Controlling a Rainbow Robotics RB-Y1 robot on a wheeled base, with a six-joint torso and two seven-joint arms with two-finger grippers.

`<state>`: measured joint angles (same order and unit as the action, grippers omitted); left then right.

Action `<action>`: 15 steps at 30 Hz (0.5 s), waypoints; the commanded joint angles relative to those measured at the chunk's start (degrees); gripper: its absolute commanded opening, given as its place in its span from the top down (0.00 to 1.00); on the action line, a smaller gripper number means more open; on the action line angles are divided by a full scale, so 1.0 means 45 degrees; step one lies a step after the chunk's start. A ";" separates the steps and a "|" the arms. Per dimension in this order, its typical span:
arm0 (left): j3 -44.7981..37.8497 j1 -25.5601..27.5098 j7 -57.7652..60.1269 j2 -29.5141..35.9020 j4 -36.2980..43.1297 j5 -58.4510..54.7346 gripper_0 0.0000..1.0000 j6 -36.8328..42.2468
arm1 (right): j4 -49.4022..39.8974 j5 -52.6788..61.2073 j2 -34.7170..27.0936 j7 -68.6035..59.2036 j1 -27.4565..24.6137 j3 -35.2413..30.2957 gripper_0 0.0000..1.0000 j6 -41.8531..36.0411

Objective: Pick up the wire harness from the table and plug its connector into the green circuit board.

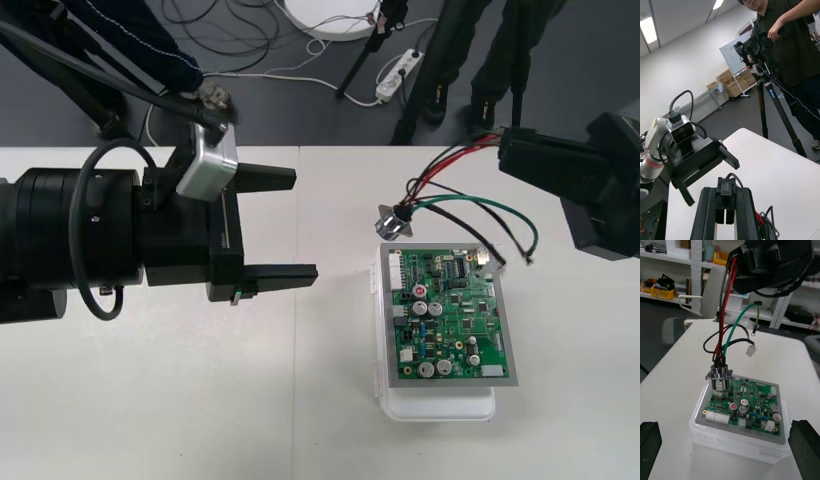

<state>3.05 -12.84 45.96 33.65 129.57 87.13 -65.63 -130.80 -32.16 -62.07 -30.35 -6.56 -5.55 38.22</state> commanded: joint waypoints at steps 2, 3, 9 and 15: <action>0.0045 -0.0487 -0.0194 0.0589 -0.1001 -0.2447 0.00 0.1205 | -0.0329 -0.0256 0.0688 0.0553 -0.0846 -0.1541 1.00 0.1252; 0.0142 -0.0585 -0.0429 0.0628 -0.1177 -0.2799 0.00 0.1205 | -0.0329 -0.0256 0.0825 0.0650 -0.0924 -0.1678 1.00 0.1447; 0.0982 -0.1151 -0.1679 0.0589 -0.1860 -0.3775 0.00 0.1225 | -0.0329 -0.0452 0.1723 0.1139 -0.1139 -0.2088 1.00 0.2443; 0.1744 -0.1718 -0.3007 0.0237 -0.2310 -0.4049 0.00 0.1225 | -0.0290 -0.1526 0.2817 0.1588 -0.1159 -0.2537 1.00 0.3635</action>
<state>8.43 -17.17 40.96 34.41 119.54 70.04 -63.00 -130.80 -36.94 -52.63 -26.26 -10.87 -13.92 52.41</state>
